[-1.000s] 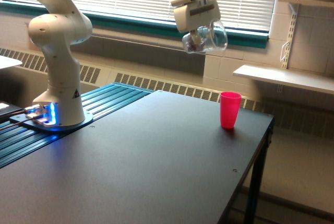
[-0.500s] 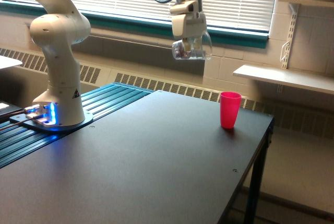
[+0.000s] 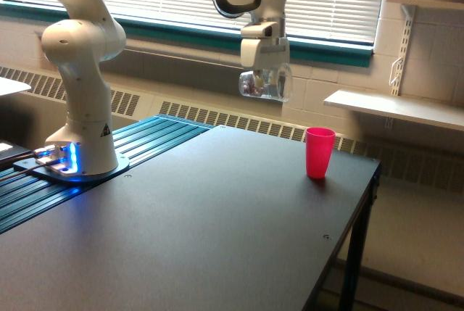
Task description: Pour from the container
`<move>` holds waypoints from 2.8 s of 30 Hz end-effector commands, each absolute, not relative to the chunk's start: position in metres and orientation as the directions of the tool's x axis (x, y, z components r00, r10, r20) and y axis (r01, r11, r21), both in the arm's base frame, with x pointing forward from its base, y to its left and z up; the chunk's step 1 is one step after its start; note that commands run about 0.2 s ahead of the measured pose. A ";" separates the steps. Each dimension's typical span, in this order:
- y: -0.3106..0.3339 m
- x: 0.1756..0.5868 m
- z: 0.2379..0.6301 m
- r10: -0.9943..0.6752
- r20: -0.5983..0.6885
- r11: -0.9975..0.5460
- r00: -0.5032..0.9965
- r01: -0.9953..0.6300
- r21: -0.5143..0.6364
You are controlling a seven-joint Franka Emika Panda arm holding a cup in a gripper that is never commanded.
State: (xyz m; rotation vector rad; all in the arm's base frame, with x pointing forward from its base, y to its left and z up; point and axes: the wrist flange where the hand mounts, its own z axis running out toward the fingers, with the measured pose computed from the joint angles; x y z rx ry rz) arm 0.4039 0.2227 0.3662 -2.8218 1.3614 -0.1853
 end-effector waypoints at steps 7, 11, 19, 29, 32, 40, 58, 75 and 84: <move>0.251 0.425 0.367 -0.834 0.105 -0.549 0.541 -0.832 -0.080; 0.259 0.430 0.366 -0.845 0.100 -0.534 0.526 -0.841 -0.092; 0.261 0.440 0.354 -0.867 0.100 -0.497 0.489 -0.864 -0.083; 0.266 0.448 0.321 -0.894 0.083 -0.443 0.439 -0.896 -0.024; 0.268 0.451 0.316 -0.905 0.077 -0.420 0.418 -0.907 -0.014; 0.277 0.464 0.314 -0.929 0.067 -0.364 0.363 -0.931 -0.008; 0.310 0.460 0.312 -0.957 0.029 -0.290 0.289 -0.957 -0.006; 0.320 0.457 0.312 -0.924 0.032 -0.382 0.382 -0.924 0.000; 0.313 0.469 0.314 -0.935 -0.008 -0.355 0.354 -0.935 0.021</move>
